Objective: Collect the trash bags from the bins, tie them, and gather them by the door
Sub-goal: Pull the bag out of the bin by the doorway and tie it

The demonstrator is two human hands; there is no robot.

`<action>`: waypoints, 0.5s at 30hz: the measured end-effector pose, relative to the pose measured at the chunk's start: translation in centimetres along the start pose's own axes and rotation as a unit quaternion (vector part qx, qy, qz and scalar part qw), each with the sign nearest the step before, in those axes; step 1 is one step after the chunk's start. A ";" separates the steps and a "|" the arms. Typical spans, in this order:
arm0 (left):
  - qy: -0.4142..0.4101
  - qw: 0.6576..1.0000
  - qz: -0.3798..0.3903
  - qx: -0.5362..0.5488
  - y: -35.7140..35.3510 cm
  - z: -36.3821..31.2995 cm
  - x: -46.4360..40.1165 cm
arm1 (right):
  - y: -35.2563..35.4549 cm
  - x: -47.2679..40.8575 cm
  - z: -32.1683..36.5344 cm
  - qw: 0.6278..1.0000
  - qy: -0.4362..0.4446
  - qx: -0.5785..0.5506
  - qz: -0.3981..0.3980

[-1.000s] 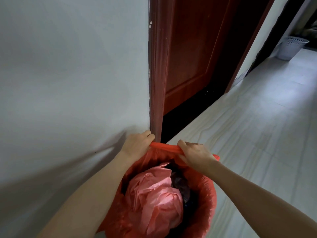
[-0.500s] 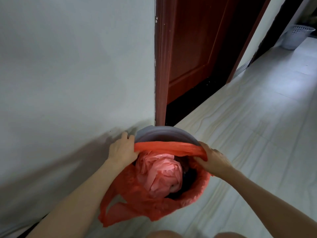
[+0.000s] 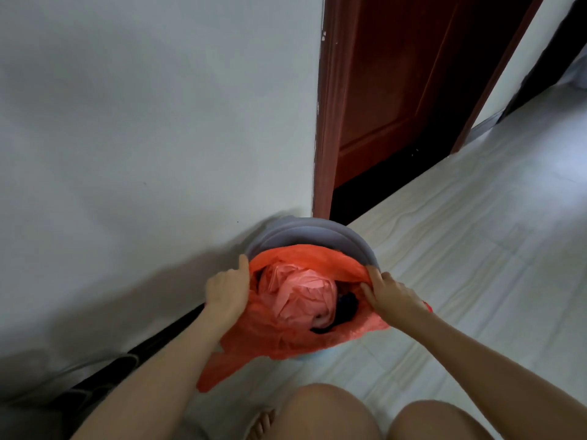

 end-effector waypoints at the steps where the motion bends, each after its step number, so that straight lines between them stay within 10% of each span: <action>1: 0.004 1.000 0.000 -0.003 0.4 0.1 -0.2 | 0.4 -0.3 0.4 1.000 0.004 0.021 0.012; 6: 0.081 0.988 0.100 0.085 2.8 1.1 -0.4 | 3.9 -1.4 1.6 0.993 0.020 0.078 0.091; 11: 0.068 0.917 0.285 0.272 5.8 0.2 -0.3 | 8.4 -2.2 2.7 0.915 0.020 -0.382 0.128; 15: 0.093 0.822 0.102 0.553 8.1 -1.4 -0.5 | 10.5 -2.2 3.2 0.887 -0.009 -0.459 0.045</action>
Point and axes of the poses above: each hand's wrist, its own x-axis away from the middle knuckle, its own y-axis out of the back of the hand, z = x × y, the point moved 3 cm from there along -x, towards the middle knuckle, and after that the axes turned 8 degrees about x, right-handed, at the moved point
